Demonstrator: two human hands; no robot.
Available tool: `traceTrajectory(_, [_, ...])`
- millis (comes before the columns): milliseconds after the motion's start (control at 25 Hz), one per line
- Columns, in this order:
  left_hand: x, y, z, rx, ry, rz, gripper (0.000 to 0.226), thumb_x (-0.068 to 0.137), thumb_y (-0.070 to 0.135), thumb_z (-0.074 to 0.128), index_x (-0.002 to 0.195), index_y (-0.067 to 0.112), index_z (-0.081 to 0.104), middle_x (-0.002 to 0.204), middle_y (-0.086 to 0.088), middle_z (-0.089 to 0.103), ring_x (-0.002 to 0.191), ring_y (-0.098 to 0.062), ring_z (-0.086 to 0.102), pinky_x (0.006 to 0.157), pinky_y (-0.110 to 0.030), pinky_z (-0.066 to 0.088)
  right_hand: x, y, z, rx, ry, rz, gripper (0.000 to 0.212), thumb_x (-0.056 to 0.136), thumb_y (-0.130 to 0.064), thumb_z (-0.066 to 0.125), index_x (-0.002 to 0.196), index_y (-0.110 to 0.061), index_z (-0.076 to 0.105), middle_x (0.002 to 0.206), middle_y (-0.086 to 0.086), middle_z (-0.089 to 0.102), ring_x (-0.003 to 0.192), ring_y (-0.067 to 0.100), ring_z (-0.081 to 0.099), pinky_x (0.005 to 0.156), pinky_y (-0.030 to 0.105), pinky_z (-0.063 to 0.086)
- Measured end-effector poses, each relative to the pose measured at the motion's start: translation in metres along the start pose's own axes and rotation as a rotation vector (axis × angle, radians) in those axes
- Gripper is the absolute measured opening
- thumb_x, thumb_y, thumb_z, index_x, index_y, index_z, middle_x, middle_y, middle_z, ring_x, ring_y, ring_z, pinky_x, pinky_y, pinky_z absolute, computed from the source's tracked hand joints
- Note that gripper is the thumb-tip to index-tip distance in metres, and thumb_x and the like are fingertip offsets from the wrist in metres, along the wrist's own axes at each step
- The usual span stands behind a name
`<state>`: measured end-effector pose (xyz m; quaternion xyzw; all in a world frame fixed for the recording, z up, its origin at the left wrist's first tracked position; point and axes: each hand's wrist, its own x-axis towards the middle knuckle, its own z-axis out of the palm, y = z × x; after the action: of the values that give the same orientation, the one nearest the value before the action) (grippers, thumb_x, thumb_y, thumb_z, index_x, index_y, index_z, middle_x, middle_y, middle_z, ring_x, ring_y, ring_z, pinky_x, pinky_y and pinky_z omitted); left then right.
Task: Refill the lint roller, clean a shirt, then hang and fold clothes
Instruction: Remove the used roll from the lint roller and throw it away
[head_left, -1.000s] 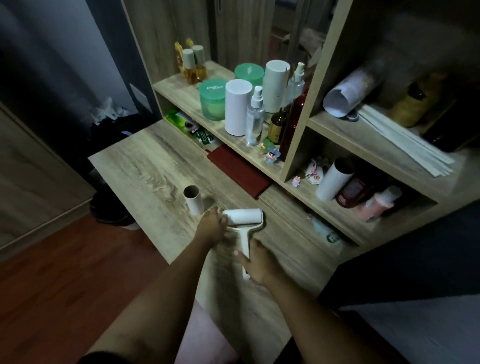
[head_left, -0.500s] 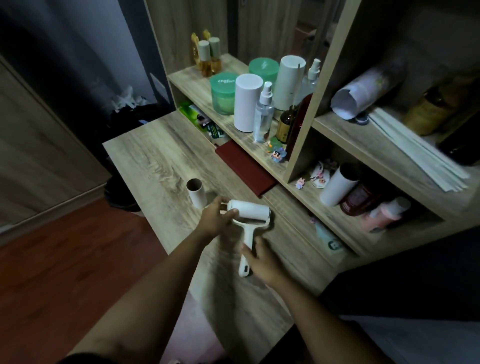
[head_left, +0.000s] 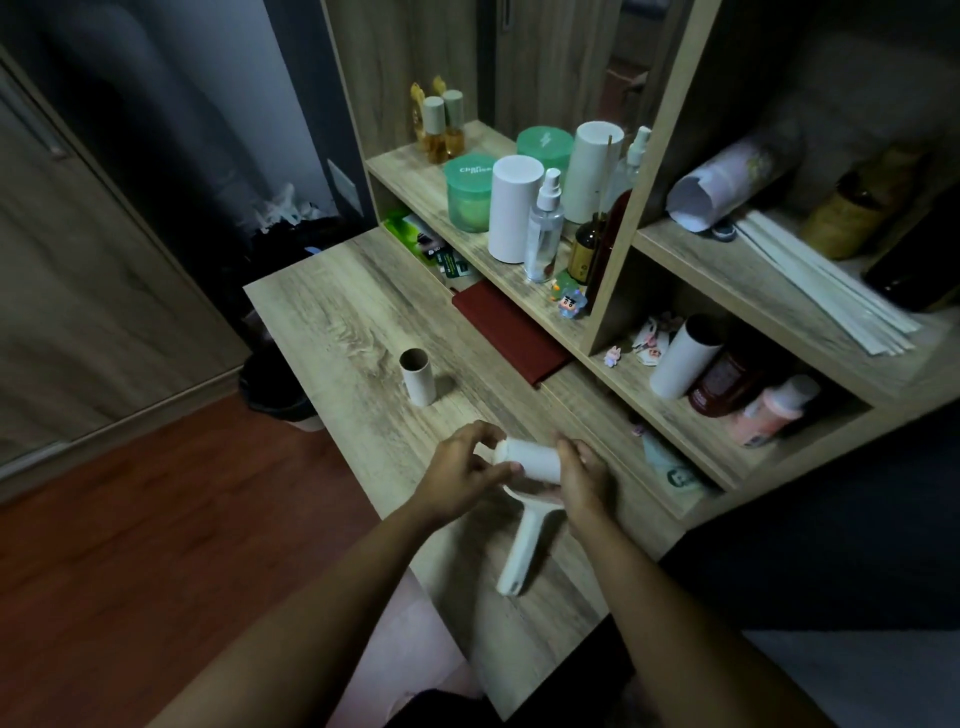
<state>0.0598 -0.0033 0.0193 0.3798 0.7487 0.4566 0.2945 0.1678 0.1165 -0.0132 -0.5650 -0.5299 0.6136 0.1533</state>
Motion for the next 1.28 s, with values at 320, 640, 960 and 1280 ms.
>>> traceTrajectory(320, [-0.011,-0.001,-0.003,-0.077,-0.028,-0.027,0.029,0.077,0.027,0.073,0.084,0.023,0.045,0.089,0.001,0.052,0.064,-0.03,0.06,0.055,-0.033,0.045,-0.017,-0.015,0.0,-0.088,0.077,-0.179,0.023,0.086,-0.023,0.056,0.084,-0.003,0.066,0.084,0.01,0.064,0.08,0.027,0.06,0.054,0.021,0.043])
traceTrajectory(640, [-0.015,0.0,0.007,-0.125,0.072,-0.019,0.029,0.083,0.022,0.069,0.09,0.017,0.041,0.08,0.006,0.047,0.057,-0.004,0.046,0.053,-0.021,0.042,-0.019,-0.01,0.001,-0.14,0.11,-0.17,0.023,0.088,-0.034,0.053,0.087,-0.015,0.066,0.09,0.007,0.064,0.084,0.024,0.06,0.054,0.021,0.042])
traceTrajectory(960, [-0.01,-0.001,0.015,0.064,0.236,-0.049,0.044,0.093,0.032,0.055,0.133,0.022,0.04,0.089,0.005,0.045,0.072,-0.005,0.047,0.062,-0.012,0.034,-0.02,-0.012,0.012,-0.218,0.183,-0.231,0.029,0.089,-0.041,0.05,0.092,-0.018,0.066,0.091,0.007,0.066,0.08,0.023,0.063,0.064,0.031,0.055])
traceTrajectory(1280, [-0.006,-0.002,0.018,-0.206,0.27,-0.199,0.046,0.091,0.037,0.057,0.135,0.029,0.045,0.113,-0.001,0.061,0.091,-0.013,0.065,0.081,-0.024,0.053,-0.024,-0.024,0.015,-0.314,0.145,-0.348,0.03,0.09,-0.042,0.043,0.095,-0.02,0.063,0.091,0.003,0.064,0.081,0.022,0.063,0.064,0.03,0.053])
